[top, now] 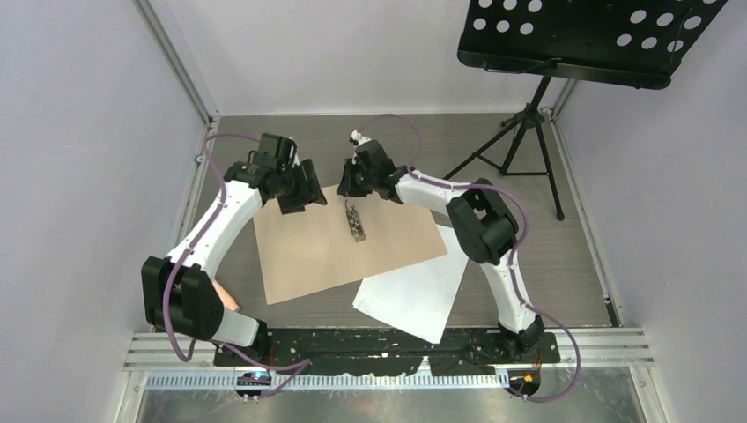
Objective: Put the files into the folder
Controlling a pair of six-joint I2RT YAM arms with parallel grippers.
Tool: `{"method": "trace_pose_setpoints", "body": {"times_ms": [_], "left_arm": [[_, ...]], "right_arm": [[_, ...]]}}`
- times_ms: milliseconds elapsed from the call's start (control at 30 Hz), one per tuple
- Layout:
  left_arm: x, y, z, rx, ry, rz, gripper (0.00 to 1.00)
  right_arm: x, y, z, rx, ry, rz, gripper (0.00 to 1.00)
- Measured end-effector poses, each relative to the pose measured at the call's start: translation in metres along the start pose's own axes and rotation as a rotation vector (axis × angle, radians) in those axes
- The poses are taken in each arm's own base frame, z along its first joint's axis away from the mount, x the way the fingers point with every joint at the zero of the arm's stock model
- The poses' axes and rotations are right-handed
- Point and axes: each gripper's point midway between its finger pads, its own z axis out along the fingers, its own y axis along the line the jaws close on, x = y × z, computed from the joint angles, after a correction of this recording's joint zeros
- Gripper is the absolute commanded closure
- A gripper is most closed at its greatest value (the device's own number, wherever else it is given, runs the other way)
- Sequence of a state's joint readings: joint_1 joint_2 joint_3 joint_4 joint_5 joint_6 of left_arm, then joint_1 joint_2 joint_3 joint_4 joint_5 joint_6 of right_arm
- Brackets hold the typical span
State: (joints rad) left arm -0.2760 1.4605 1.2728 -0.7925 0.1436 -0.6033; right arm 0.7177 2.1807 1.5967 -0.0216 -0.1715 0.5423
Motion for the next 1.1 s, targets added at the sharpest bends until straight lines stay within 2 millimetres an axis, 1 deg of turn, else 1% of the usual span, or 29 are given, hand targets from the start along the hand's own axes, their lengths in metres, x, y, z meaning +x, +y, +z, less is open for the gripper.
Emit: {"method": "trace_pose_setpoints", "body": {"times_ms": [100, 200, 267, 300, 333, 367, 400, 467, 500, 533, 600, 633, 667, 700, 733, 767, 800, 833, 867, 900, 967, 1033, 1067, 1100], "left_arm": [[0.016, 0.004, -0.004, 0.012, 0.002, 0.021, 0.3], [0.038, 0.004, -0.009, 0.035, 0.011, 0.052, 0.29], [0.055, 0.002, -0.01, 0.052, 0.03, 0.083, 0.29], [0.066, -0.001, -0.009, 0.062, 0.041, 0.108, 0.29], [0.077, -0.003, -0.008, 0.07, 0.058, 0.133, 0.29], [0.086, -0.005, -0.007, 0.078, 0.072, 0.156, 0.29], [0.098, -0.008, -0.004, 0.088, 0.093, 0.19, 0.29], [0.118, -0.012, 0.001, 0.103, 0.131, 0.236, 0.28], [0.13, -0.014, 0.004, 0.112, 0.151, 0.261, 0.28], [0.141, -0.015, 0.006, 0.119, 0.176, 0.283, 0.28], [0.158, -0.019, 0.01, 0.13, 0.22, 0.324, 0.27], [0.165, -0.023, 0.012, 0.136, 0.237, 0.349, 0.27], [0.17, -0.025, 0.014, 0.142, 0.248, 0.366, 0.27], [0.177, -0.029, 0.015, 0.149, 0.262, 0.388, 0.27], [0.183, -0.032, 0.017, 0.158, 0.277, 0.408, 0.27], [0.19, -0.035, 0.019, 0.166, 0.291, 0.425, 0.27], [0.197, -0.037, 0.02, 0.174, 0.306, 0.443, 0.27], [0.205, -0.039, 0.02, 0.183, 0.322, 0.461, 0.28], [0.212, -0.041, 0.02, 0.19, 0.34, 0.478, 0.28], [0.219, -0.043, 0.021, 0.199, 0.356, 0.493, 0.29], [0.235, -0.047, 0.022, 0.219, 0.39, 0.52, 0.31], [0.248, -0.047, 0.026, 0.229, 0.423, 0.538, 0.32], [0.255, -0.046, 0.028, 0.23, 0.441, 0.543, 0.32], [0.26, -0.045, 0.03, 0.228, 0.454, 0.543, 0.33]], "right_arm": [[-0.001, -0.017, 0.018, 0.022, 0.021, 0.014, 0.82], [0.013, -0.03, 0.03, 0.049, 0.068, 0.022, 0.79], [0.017, -0.032, 0.031, 0.049, 0.082, 0.024, 0.73], [0.016, -0.03, 0.029, 0.048, 0.081, 0.021, 0.68], [0.014, -0.028, 0.026, 0.051, 0.08, 0.018, 0.64], [0.013, -0.028, 0.022, 0.059, 0.081, 0.016, 0.57], [0.012, -0.028, 0.015, 0.073, 0.083, 0.016, 0.53], [0.009, -0.029, -0.01, 0.117, 0.081, 0.019, 0.4], [0.007, -0.028, -0.027, 0.141, 0.075, 0.023, 0.37], [0.004, -0.026, -0.043, 0.154, 0.063, 0.027, 0.32], [-0.004, -0.021, -0.092, 0.19, 0.013, 0.042, 0.26], [-0.006, -0.019, -0.116, 0.194, -0.021, 0.052, 0.24], [-0.006, -0.017, -0.144, 0.199, -0.058, 0.067, 0.22], [-0.001, -0.018, -0.169, 0.203, -0.087, 0.089, 0.21], [0.006, -0.019, -0.192, 0.206, -0.116, 0.11, 0.2], [0.017, -0.025, -0.211, 0.213, -0.136, 0.139, 0.2], [0.028, -0.03, -0.224, 0.221, -0.148, 0.161, 0.2], [0.051, -0.043, -0.237, 0.239, -0.148, 0.197, 0.2], [0.07, -0.054, -0.245, 0.26, -0.134, 0.224, 0.2], [0.093, -0.066, -0.251, 0.286, -0.109, 0.253, 0.2], [0.146, -0.095, -0.263, 0.361, -0.036, 0.312, 0.2], [0.178, -0.113, -0.272, 0.414, 0.009, 0.35, 0.2], [0.187, -0.118, -0.275, 0.43, 0.02, 0.362, 0.2], [0.191, -0.12, -0.277, 0.436, 0.025, 0.372, 0.2]]}}
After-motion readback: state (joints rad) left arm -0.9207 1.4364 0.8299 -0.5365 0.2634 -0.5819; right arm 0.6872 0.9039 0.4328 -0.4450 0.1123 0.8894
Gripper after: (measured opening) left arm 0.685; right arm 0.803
